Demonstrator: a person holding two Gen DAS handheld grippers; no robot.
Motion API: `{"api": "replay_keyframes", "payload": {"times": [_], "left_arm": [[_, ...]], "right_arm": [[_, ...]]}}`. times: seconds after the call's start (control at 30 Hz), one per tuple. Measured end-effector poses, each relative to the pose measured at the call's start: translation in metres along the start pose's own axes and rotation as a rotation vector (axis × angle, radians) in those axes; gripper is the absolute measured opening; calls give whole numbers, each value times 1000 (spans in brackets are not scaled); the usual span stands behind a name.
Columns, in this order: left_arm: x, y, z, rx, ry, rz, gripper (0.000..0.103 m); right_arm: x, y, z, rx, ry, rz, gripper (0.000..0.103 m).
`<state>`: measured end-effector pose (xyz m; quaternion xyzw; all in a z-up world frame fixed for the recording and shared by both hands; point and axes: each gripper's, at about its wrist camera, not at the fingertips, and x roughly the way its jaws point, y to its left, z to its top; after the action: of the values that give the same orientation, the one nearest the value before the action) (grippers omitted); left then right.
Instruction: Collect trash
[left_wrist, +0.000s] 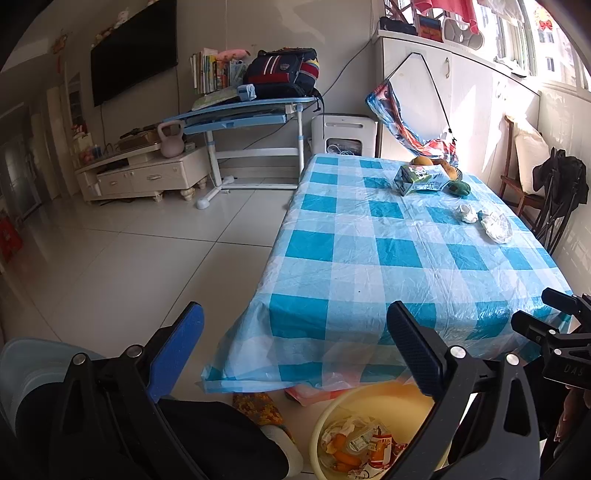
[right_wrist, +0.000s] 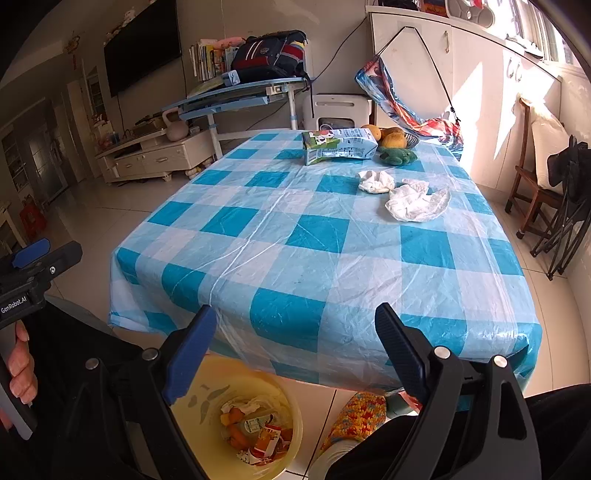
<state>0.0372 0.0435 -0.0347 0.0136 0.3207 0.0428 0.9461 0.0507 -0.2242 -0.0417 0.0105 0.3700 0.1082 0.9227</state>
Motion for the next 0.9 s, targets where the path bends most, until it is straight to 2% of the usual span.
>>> {"api": "replay_keyframes", "payload": {"times": [0.9], "left_arm": [[-2,1,-1,-6,-7,-17,96]], "right_arm": [[0,7,0,-31,-10,13,84]]}}
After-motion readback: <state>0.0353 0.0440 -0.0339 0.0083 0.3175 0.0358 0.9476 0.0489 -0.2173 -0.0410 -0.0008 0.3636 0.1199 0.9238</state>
